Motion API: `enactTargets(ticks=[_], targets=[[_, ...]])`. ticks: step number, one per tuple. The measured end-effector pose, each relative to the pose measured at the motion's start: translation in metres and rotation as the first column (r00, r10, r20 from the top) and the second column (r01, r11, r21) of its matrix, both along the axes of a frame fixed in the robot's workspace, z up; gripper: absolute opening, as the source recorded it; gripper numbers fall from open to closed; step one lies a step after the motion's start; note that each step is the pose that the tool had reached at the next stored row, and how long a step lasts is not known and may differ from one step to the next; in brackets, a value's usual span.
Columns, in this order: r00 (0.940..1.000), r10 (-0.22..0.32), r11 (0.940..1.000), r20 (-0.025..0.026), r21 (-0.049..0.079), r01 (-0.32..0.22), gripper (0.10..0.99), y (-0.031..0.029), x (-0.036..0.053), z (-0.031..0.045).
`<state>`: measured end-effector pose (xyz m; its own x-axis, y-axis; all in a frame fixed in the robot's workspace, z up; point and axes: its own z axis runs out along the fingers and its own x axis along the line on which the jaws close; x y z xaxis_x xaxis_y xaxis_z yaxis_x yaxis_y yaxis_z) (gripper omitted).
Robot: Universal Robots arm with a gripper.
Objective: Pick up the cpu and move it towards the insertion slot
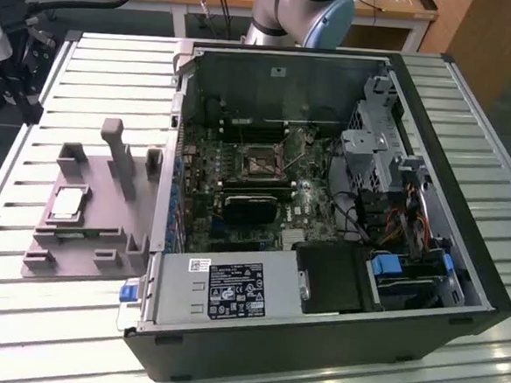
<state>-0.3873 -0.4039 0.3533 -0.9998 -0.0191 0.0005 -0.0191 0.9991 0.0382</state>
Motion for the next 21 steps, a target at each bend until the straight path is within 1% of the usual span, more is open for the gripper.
enactTargets(ticks=[13,16,21], targets=[[1.0,0.0,1.0,0.0002,0.0,0.0,0.102,0.0,0.0,-0.0004],[1.0,0.0,1.0,0.0006,0.0,0.0,0.102,0.0,-0.0001,-0.0042],[1.0,0.0,1.0,0.0023,0.0,0.0,0.102,0.0,-0.0008,-0.0131]])
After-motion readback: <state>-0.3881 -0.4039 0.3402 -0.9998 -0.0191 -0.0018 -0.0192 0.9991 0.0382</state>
